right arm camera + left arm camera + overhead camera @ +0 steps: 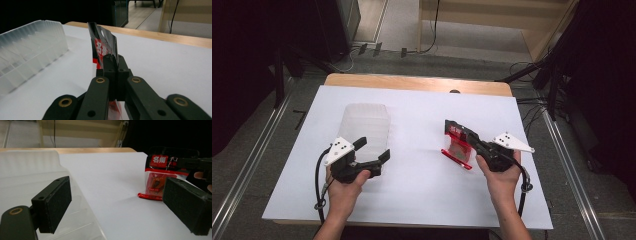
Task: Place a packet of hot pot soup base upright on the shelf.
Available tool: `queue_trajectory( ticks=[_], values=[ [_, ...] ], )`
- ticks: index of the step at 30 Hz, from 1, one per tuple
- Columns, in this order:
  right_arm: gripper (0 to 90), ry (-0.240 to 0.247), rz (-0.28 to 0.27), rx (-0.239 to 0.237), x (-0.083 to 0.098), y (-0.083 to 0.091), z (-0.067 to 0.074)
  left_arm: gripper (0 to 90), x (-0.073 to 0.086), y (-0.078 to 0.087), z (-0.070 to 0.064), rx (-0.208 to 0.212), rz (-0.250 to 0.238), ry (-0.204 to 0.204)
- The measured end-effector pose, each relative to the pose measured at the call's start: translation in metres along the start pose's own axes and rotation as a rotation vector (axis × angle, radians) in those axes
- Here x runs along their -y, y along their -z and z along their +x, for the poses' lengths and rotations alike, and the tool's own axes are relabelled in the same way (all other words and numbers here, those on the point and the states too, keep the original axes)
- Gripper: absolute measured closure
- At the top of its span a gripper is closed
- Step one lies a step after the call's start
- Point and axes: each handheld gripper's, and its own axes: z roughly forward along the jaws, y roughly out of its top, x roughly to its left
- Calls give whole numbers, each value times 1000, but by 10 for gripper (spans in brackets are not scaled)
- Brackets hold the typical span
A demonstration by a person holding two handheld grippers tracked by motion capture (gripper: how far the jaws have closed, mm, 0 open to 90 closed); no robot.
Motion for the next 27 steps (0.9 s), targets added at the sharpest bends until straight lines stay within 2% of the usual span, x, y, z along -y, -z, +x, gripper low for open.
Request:
queue_trajectory(
  ticks=[2,8,9,13,22,26,27],
  values=[
    [900,5,-2,3,-3,-2,0,14,1,5,8,14,-5,2],
    [900,12,-8,8,-14,-6,-1,10,-1,19,28,-31,-31,31],
    [900,9,-10,7,-16,-6,-1,10,-2,23,33,-52,-35,29],
    [900,9,-18,3,-23,-12,-1,3,-1,30,45,-75,-38,28],
    [900,29,-16,-14,-36,-28,7,0,1,44,68,-152,-21,-7],
    [900,40,-18,-28,-43,-35,10,0,3,47,76,-170,-20,7],
    [900,49,-19,-47,-46,-39,11,0,3,47,77,-171,-18,8]
  ],
)
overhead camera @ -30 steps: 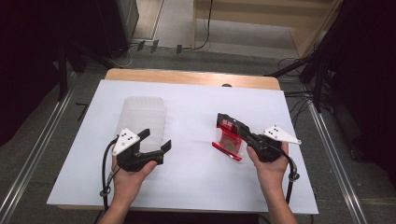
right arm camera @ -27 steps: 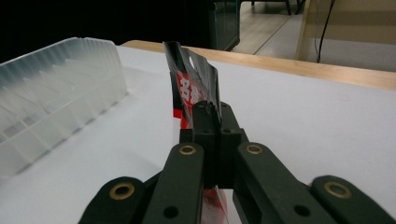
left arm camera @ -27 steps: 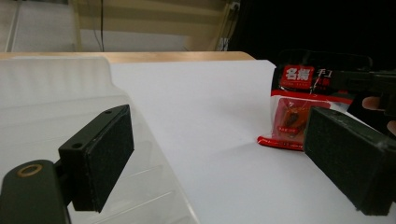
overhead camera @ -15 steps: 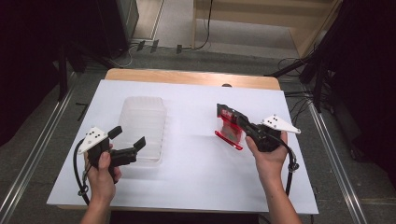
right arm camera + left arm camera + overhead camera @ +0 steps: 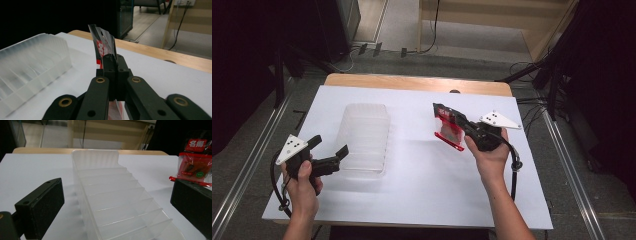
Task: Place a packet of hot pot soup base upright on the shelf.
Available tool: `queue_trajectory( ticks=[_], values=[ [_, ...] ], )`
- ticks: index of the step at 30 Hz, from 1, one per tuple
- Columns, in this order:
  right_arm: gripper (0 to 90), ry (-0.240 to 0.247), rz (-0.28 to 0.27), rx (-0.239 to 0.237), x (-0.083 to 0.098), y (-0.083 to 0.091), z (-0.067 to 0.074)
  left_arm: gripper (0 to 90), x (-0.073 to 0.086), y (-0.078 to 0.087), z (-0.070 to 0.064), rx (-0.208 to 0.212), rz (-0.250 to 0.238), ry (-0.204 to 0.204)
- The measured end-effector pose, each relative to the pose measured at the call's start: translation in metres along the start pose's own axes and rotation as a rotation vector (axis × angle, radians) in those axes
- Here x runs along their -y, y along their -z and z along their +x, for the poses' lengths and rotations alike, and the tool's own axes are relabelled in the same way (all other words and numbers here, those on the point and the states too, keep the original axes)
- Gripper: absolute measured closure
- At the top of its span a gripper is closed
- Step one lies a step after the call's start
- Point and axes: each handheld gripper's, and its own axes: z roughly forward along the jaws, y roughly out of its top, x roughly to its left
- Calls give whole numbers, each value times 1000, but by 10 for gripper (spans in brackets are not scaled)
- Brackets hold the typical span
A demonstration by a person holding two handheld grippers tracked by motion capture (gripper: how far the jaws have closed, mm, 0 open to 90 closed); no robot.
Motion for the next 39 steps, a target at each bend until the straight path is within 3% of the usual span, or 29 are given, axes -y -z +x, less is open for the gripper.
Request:
queue_trajectory(
  ticks=[15,23,39],
  values=[
    [900,31,13,-69,-15,-25,16,0,4,1,10,-4,2,-1],
    [900,59,1,-128,-28,-40,28,0,5,2,16,-3,7,13],
    [900,78,5,-209,-50,-77,48,0,8,1,19,11,25,27]
  ],
)
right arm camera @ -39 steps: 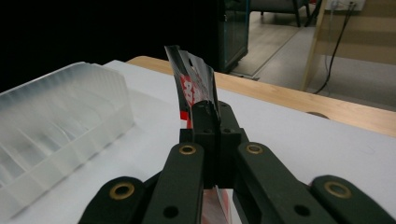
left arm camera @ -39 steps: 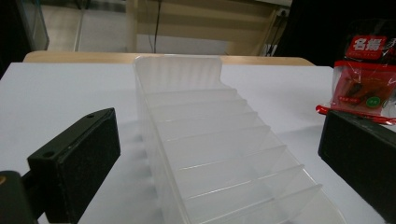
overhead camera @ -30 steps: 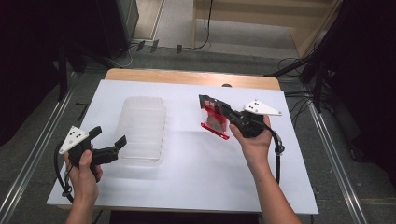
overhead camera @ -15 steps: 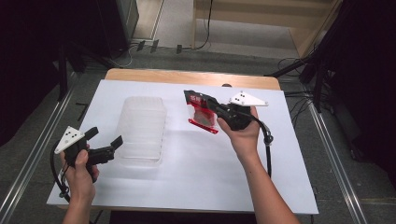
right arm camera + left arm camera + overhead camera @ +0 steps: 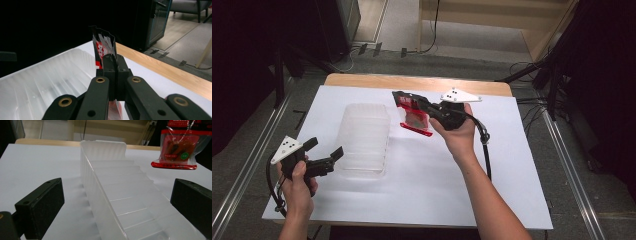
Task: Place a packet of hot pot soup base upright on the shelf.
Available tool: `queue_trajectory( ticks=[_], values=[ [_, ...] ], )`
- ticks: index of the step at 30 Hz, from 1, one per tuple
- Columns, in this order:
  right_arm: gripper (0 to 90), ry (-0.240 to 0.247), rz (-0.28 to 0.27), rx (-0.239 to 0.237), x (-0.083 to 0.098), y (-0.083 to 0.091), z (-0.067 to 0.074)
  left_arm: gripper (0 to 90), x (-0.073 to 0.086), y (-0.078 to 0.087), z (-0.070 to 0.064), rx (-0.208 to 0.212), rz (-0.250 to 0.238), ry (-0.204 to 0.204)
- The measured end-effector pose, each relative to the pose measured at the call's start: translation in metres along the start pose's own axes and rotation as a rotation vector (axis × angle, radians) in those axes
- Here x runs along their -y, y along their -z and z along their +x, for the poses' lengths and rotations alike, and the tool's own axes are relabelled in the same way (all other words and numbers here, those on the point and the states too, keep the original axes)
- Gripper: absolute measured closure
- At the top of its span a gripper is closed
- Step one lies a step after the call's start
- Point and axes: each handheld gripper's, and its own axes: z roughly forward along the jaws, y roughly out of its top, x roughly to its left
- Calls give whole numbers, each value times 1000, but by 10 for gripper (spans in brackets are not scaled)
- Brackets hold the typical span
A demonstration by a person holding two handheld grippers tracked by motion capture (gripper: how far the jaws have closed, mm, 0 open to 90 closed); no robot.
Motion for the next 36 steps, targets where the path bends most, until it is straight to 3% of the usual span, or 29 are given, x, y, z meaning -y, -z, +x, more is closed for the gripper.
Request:
queue_trajectory(
  ticks=[20,36],
  values=[
    [900,-9,-2,-77,-15,-34,12,0,1,0,2,8,7,10],
    [900,-4,15,-124,-21,-71,22,0,1,1,2,14,5,14]
  ],
)
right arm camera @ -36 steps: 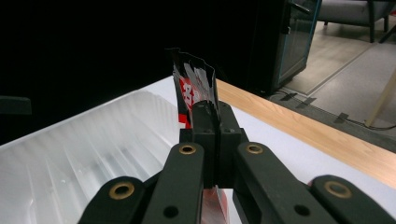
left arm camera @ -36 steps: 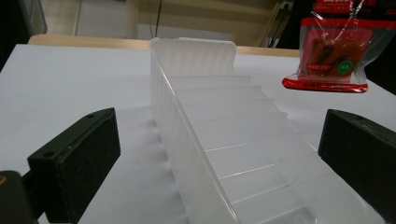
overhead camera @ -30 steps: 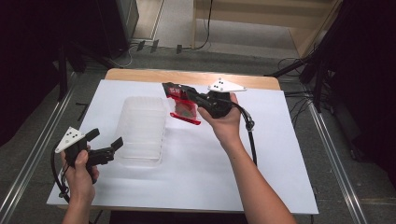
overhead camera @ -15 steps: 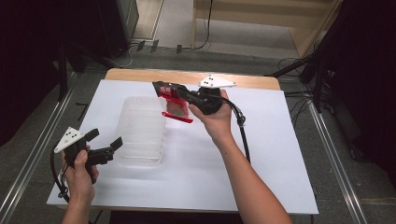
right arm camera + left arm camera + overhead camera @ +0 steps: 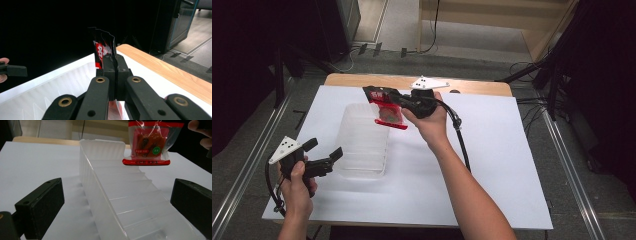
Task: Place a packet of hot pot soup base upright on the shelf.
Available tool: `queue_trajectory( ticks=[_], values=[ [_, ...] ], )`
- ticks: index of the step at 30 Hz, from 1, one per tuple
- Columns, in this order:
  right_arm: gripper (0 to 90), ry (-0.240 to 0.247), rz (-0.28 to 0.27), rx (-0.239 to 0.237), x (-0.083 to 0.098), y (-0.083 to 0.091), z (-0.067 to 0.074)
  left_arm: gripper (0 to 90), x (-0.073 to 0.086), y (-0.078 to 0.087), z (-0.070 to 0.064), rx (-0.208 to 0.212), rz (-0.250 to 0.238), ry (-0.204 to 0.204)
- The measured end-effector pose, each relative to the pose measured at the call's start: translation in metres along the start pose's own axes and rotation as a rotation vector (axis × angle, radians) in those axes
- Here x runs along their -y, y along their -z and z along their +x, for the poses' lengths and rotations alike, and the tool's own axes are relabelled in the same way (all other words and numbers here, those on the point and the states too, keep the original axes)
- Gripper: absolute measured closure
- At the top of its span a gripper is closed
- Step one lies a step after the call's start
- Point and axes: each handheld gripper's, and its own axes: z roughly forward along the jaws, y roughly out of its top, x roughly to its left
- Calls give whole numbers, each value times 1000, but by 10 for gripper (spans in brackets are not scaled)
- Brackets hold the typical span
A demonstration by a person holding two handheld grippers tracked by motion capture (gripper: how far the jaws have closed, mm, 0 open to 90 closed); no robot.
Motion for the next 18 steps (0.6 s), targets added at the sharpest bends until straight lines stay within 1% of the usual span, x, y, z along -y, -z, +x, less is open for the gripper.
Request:
queue_trajectory(
  ticks=[4,8,13,18],
  values=[
    [900,-4,9,-3,-2,-9,1,0,0,0,1,4,-1,4],
    [900,-3,22,-20,-1,-19,4,0,-1,1,0,6,-3,7],
    [900,2,23,-34,-2,-33,8,0,0,0,0,10,-3,7],
    [900,-19,24,-40,-2,-46,11,0,0,0,-2,15,-5,8]
  ],
)
